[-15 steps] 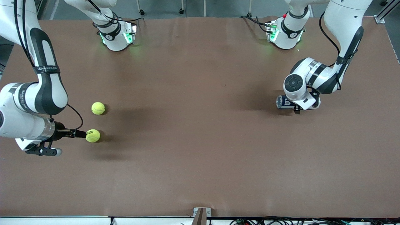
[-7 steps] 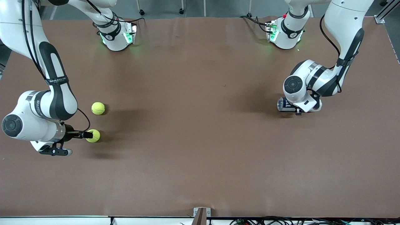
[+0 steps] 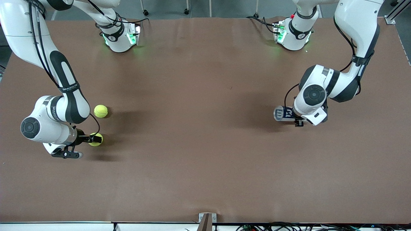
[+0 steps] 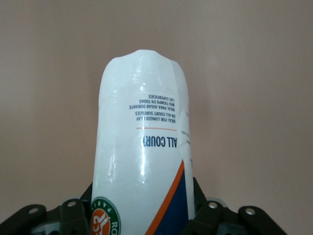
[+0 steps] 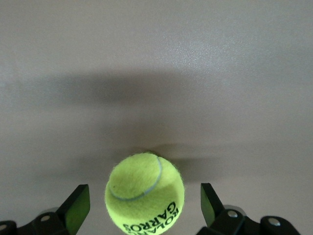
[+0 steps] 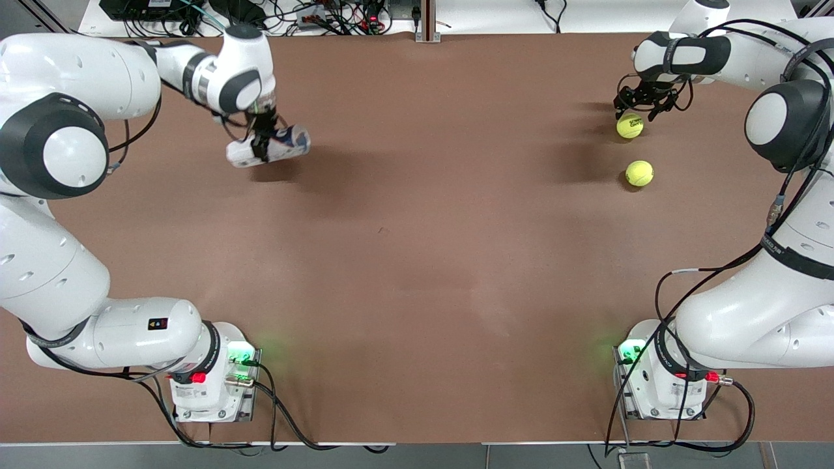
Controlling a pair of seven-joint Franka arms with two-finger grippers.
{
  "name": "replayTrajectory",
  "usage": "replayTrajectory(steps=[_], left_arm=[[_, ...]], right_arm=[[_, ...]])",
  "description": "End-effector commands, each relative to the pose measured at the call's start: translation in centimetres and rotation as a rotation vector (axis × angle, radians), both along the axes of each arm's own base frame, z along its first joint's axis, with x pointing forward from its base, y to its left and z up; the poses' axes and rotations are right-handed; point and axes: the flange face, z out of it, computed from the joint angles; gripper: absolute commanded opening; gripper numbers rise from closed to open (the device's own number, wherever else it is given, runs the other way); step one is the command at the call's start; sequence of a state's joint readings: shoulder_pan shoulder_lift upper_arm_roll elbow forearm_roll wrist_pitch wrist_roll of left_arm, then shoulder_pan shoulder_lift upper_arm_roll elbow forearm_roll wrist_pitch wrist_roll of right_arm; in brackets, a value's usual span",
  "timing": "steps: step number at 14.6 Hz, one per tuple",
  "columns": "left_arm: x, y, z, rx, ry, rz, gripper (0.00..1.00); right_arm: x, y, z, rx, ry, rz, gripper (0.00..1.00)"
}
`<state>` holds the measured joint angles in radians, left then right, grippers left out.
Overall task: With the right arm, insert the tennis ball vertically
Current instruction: 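Carry the can to the table middle while the right gripper lifts the ball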
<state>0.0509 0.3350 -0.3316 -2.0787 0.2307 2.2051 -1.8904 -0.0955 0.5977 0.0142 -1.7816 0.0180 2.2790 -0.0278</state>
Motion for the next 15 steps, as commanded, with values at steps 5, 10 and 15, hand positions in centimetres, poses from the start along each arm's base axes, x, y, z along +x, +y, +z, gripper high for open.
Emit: replayTrajectory(steps=[5, 10, 15], left_arm=[[4.8, -10.3, 2.2, -0.37, 0.05, -0.03, 0.72], [6.2, -15.4, 2.4, -0.616, 0.017, -0.023, 0.72], [7.5, -19.8, 2.8, -0.829, 0.016, 0.055, 0.72]], right_arm=[[-0.9, 0.3, -1.5, -0.001, 0.024, 0.022, 1.0], [-0.9, 0.1, -1.5, -0.002, 0.022, 0.021, 0.84], [-1.0, 0.3, -1.7, -0.002, 0.028, 0.048, 0.46]])
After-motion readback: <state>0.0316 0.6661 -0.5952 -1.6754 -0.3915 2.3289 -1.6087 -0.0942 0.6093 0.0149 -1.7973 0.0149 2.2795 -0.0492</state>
